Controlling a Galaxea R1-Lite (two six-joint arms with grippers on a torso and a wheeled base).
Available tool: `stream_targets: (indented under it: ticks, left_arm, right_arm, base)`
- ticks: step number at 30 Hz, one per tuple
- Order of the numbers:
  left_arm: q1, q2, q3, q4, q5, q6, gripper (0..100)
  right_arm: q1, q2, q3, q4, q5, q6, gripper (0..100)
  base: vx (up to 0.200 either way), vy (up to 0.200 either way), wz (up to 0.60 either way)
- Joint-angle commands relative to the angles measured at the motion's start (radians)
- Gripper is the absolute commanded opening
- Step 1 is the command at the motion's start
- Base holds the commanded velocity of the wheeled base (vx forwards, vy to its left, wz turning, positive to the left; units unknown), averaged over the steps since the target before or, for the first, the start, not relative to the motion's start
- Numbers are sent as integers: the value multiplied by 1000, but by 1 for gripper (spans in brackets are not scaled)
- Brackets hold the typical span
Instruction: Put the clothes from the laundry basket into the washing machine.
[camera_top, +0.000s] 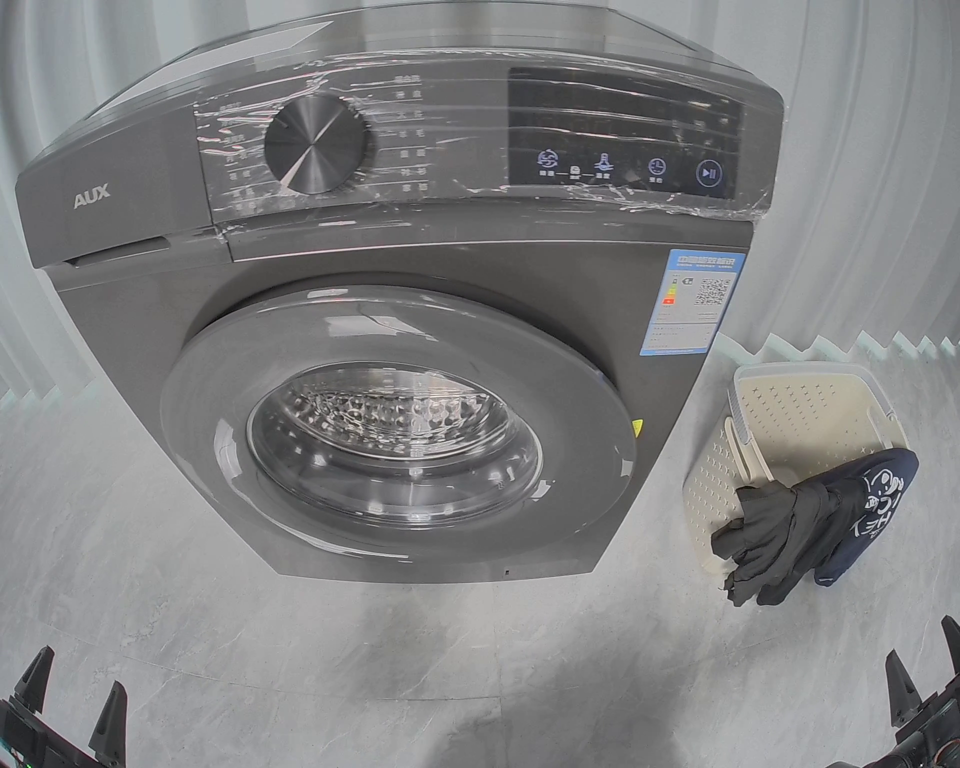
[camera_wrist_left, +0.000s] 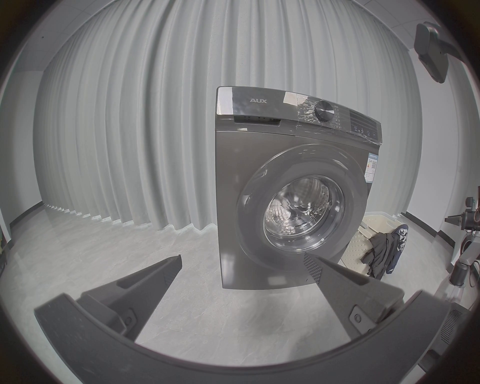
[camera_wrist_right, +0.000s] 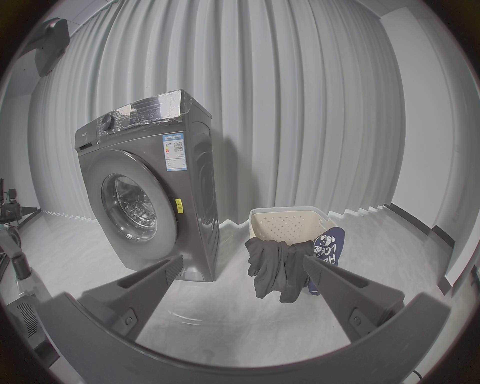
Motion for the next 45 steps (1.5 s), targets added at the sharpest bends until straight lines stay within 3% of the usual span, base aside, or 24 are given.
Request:
stream_targets:
  ticks: [1,7,25,31,45]
  left_arm:
    - [1,-11,15,0,0,0,100]
    - [1,-11,15,0,0,0,100]
    - [2,-11,15,0,0,0,100]
    - [1,-11,15,0,0,0,100]
    - [1,-11,15,0,0,0,100]
  right_arm:
    - [2,-5,7,0,0,0,100]
    - [1,-7,7,-2,0,0,100]
    - [1,-5,7,0,0,0,100]
    - [1,-5,7,0,0,0,100]
    - [1,-5,7,0,0,0,100]
  base:
    - [0,0,0]
    - [0,200,0]
    - [0,0,67]
    - [0,200,100]
    - [0,0,0]
